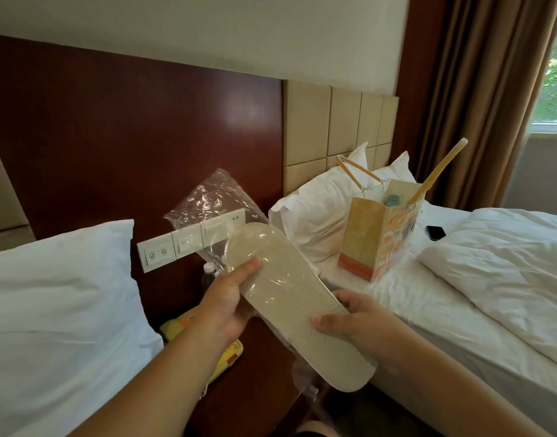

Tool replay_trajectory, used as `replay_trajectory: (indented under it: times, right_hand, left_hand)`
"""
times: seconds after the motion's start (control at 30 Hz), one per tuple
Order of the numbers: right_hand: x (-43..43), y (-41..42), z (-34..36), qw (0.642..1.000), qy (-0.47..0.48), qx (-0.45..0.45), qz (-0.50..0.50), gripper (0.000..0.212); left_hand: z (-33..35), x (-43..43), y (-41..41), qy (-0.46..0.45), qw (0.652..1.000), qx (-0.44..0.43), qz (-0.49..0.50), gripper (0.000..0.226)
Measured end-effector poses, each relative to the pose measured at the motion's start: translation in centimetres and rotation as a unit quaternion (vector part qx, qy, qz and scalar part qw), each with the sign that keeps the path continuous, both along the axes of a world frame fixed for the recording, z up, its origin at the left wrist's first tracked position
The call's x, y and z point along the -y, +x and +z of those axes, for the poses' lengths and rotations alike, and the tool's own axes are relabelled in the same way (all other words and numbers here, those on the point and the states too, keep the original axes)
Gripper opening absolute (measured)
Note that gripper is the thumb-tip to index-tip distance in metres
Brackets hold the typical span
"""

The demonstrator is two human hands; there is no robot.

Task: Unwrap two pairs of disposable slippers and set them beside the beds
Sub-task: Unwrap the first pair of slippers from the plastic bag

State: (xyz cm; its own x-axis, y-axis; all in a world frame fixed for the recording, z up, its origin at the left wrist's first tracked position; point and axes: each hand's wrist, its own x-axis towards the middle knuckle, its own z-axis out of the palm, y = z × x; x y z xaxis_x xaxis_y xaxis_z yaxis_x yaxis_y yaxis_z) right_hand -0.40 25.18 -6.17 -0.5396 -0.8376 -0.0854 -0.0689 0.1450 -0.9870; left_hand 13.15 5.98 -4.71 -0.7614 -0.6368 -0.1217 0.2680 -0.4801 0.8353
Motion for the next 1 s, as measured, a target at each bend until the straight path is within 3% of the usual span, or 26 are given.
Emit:
replay_trajectory:
  times: [0.2,0.4,0.6,0.73,1.0]
  right_hand:
    - [-0.5,-0.1,0.1,1.000,0.014,-0.016,-0.004,0.027]
    - [-0.1,-0.1,-0.3,1.000,0.010,-0.020,-0.004,0.034]
    - [0.0,0.1,-1.1,1.000,0.009,-0.006,0.001,0.031]
    - [-0.1,-0.3,-1.4,1.000,0.009,-0.002,-0.005,0.032]
    - [0.3,-0.1,-1.9,1.000,0.001,0.020,0.006,0.036]
  left_hand:
    - [0.7,1.2,0.6,-0.007,1.000,-0.019,0.013,0.051]
    - [-1.0,-0.9,0.8,-0.027,1.000,0.004,-0.006,0.064]
    - [-1.4,-1.8,0.3,-0.010,0.999,0.021,0.039,0.051]
    - [-0.6,-0.5,-0.1,-0.016,0.997,0.028,0.071,0.058]
    - [-0.4,0.3,0.3,-0.046,0.997,0.059,0.034,0.050]
